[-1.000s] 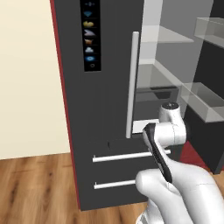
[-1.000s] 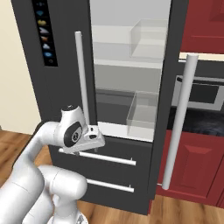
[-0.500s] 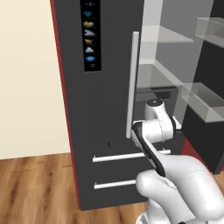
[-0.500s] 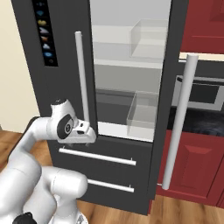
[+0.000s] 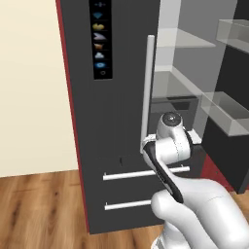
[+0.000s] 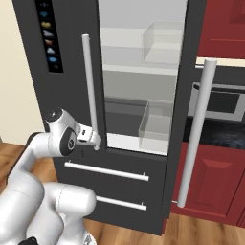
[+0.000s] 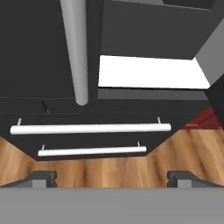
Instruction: Place one of the steaks on the plate and the other in the bowl. Then place the bowl in the fridge.
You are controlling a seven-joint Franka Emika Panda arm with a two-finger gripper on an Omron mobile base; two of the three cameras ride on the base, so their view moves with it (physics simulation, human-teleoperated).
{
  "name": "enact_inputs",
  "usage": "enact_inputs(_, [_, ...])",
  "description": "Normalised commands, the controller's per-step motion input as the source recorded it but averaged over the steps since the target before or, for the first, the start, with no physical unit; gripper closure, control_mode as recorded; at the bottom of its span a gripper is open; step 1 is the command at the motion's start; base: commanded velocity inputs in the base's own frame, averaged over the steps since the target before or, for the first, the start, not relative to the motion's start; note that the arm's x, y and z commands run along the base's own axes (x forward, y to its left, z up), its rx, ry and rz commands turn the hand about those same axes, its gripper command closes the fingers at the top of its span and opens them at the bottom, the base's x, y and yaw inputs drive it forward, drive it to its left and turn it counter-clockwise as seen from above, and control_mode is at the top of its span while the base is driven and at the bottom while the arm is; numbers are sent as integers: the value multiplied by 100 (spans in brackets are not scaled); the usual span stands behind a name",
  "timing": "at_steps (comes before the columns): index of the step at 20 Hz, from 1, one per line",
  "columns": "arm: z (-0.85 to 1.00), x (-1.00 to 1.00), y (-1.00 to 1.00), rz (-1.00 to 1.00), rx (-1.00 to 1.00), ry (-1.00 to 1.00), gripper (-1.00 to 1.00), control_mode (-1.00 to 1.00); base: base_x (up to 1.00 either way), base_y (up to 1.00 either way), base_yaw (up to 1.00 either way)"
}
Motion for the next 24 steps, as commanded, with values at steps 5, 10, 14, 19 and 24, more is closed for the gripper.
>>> enact_inputs(5, [81, 27, 2, 0, 4, -1, -100, -100, 0, 0, 0])
enact_inputs(10, [70, 6, 31, -9, 4, -1, -100, -100, 0, 0, 0])
enact_inputs(14, [1, 7, 0, -2, 9, 0, -100, -100, 0, 0, 0])
enact_inputs(19, [0, 47, 0, 0, 6, -5, -100, -100, 0, 0, 0])
enact_inputs(24, [0, 36, 0, 0, -1, -12, -100, -100, 0, 0, 0])
